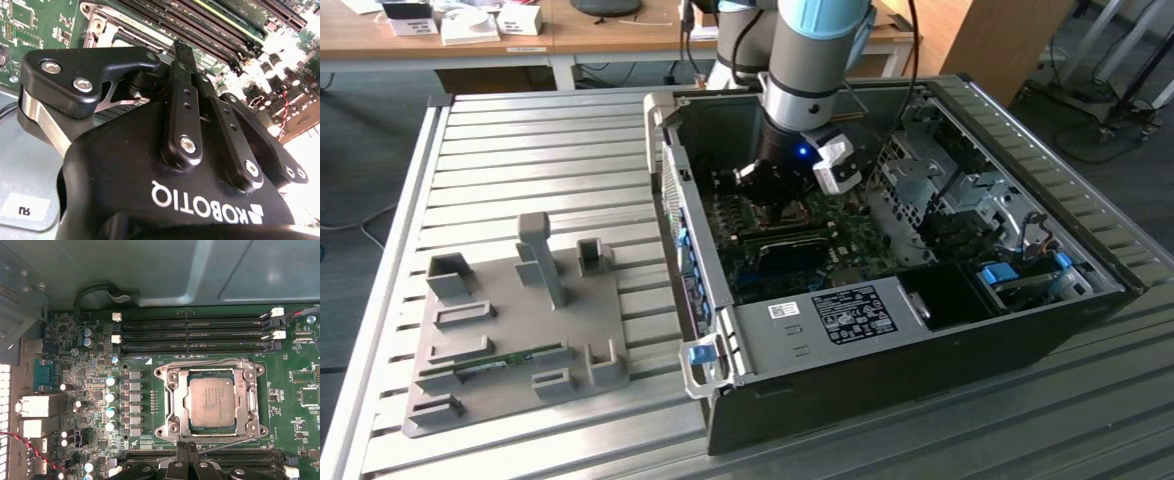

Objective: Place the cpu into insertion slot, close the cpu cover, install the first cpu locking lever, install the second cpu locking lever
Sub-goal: 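Install the second cpu locking lever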

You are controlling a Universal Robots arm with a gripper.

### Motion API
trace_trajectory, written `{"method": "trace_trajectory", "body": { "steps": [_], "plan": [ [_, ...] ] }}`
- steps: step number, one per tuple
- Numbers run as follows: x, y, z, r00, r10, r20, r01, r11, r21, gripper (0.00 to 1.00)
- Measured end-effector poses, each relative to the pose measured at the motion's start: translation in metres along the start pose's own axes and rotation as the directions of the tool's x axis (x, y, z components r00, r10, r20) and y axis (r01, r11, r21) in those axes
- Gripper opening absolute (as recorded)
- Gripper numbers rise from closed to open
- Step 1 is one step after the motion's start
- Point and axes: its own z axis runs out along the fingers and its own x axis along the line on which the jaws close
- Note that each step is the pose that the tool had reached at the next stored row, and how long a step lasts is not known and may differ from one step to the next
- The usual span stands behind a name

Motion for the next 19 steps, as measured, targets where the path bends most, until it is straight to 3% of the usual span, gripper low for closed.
{"method": "trace_trajectory", "body": {
  "steps": [8,19],
  "plan": [
    [0.0031,-0.0006,0.0072,1.0,0.0,-0.0001,0.0,1.0,0.0001,0.11],
    [0.0069,-0.0008,0.008,1.0,0.0,0.0,0.0,1.0,-0.0026,0.11]
  ]
}}
